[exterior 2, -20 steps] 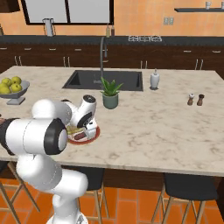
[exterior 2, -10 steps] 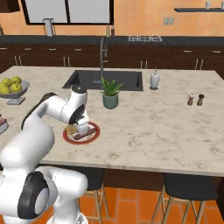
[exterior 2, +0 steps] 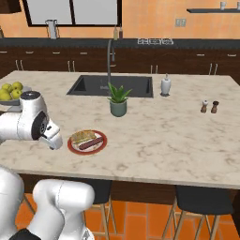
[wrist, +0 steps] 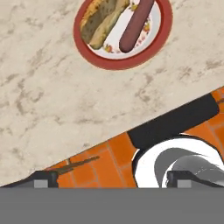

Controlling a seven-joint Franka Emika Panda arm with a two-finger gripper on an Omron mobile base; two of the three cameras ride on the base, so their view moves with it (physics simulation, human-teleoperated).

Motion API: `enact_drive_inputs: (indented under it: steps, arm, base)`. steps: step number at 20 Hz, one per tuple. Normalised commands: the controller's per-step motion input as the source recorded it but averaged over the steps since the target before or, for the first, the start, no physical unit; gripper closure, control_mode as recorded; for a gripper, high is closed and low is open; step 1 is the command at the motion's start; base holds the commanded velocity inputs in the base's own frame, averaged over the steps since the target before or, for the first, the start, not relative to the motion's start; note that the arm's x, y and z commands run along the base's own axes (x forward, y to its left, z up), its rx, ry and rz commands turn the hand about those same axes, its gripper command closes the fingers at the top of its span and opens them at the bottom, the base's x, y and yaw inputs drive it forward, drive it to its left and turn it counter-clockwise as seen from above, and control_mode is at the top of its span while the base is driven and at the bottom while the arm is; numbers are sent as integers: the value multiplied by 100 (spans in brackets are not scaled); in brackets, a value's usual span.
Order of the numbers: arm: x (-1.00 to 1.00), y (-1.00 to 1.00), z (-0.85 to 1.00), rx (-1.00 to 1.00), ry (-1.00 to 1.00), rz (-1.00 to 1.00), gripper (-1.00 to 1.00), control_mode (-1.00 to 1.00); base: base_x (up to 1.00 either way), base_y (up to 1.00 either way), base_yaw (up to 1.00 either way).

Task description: Place one bun and one sausage from the bowl on each plate.

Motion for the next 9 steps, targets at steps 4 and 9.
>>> enact_drive_inputs:
  steps: [4,9]
  arm:
    - [-100,43,19,-21,0,29,-100,-100]
    - [-100,17,9,-8,0,19,-100,-100]
  base:
    - [0,0,0]
    - [0,0,0]
